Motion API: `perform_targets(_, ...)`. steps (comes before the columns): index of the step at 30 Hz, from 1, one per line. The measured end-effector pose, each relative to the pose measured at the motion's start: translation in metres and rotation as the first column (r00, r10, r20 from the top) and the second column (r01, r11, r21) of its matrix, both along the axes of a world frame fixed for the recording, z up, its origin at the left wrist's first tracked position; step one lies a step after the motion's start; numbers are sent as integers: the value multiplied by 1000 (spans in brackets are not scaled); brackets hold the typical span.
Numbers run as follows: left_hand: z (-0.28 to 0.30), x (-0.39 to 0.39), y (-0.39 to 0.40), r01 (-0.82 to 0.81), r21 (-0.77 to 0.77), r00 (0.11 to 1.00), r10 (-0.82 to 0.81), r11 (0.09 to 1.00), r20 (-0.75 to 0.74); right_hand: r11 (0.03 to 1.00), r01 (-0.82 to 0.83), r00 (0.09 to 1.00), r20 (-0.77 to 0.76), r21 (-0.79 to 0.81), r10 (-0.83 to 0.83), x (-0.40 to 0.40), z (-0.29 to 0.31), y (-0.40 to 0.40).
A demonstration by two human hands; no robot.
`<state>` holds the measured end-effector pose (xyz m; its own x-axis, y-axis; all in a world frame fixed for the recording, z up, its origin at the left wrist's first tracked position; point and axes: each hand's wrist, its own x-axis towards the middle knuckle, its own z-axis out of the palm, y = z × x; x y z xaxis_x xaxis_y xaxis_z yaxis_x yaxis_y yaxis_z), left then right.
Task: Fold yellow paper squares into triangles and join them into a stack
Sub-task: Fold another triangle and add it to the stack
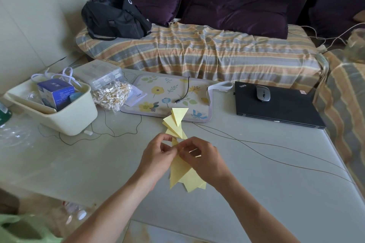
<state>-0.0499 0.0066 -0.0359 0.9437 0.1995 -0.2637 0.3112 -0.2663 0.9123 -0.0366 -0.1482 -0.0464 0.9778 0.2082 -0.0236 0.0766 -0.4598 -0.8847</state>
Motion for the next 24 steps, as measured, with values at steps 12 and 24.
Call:
perform_targets(12,-1,0,1,51,70,996,-55,996,68,992,119,991,-72,32,-116,-1,6,0)
perform_targets(24,0,-3,-4,46,274,984,-91,961,155,986,167,976,-143,13,-163,1,4,-3)
